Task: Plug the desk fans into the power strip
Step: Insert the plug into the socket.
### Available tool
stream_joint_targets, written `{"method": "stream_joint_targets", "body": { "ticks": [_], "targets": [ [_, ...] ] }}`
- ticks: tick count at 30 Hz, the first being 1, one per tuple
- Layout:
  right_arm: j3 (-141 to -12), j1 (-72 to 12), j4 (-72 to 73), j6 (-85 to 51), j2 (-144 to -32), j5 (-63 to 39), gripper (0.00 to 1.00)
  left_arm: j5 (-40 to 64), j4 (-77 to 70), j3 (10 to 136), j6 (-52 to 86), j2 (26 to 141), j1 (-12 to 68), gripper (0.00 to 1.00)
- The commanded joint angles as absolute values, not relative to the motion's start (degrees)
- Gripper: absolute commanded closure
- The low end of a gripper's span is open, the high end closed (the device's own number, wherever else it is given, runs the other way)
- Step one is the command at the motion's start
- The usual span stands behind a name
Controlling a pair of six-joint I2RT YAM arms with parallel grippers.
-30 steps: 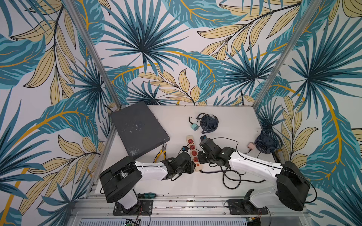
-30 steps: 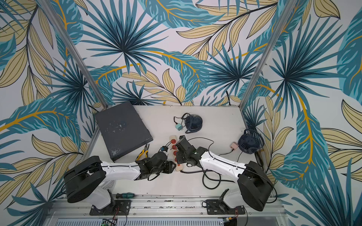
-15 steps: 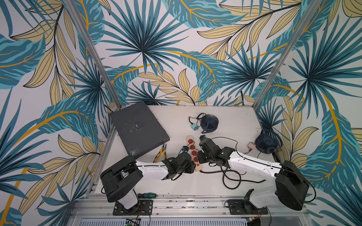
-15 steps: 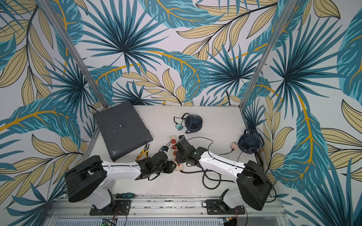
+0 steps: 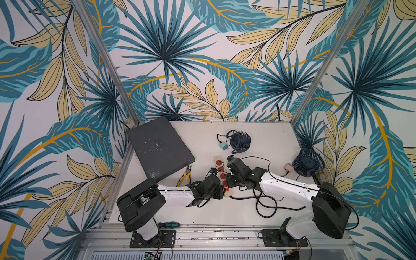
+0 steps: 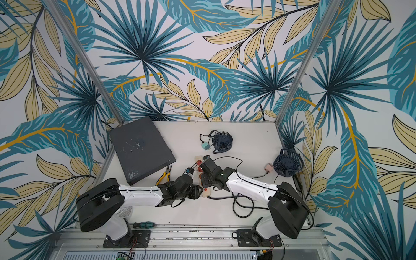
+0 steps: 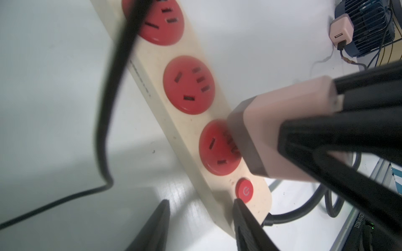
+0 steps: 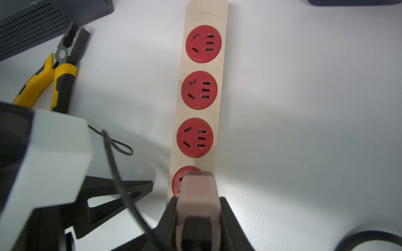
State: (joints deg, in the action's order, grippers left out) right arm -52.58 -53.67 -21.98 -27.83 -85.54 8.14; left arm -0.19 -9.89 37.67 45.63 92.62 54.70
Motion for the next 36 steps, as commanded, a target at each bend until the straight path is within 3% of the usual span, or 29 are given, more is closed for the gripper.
{"method": "stream_joint_targets", "body": {
  "ticks": [1, 15, 26, 30, 34, 36],
  "targets": [
    [-49.9, -54.5, -28.7, -27.7, -92.1, 8.8, 1.00, -0.9, -9.3, 38.3, 45.2, 93.7, 54.6, 0.50],
    [-41.1, -58.7, -25.6, -35.2, -103.7, 8.9, 1.00, -2.1, -9.5, 37.1, 45.7, 92.6, 54.6, 0.51],
    [-36.0, -67.7, -25.6, -43.9, -105.2, 5.2, 1.00, -3.0, -8.9, 36.1, 45.7, 90.6, 54.6, 0.51],
    [-34.8, -67.8, -26.0, -44.7, -101.7, 4.1, 1.00, -3.0, -8.4, 35.2, 45.8, 89.2, 54.5, 0.51],
    [-39.0, -67.6, -34.0, -45.8, -94.0, 10.0, 1.00, -1.9, -8.6, 34.2, 46.9, 86.4, 54.2, 0.50],
    [-43.8, -67.2, -36.8, -45.6, -91.3, 11.8, 0.80, -2.0, -9.0, 33.5, 47.9, 84.3, 54.2, 0.49]
  ]
}}
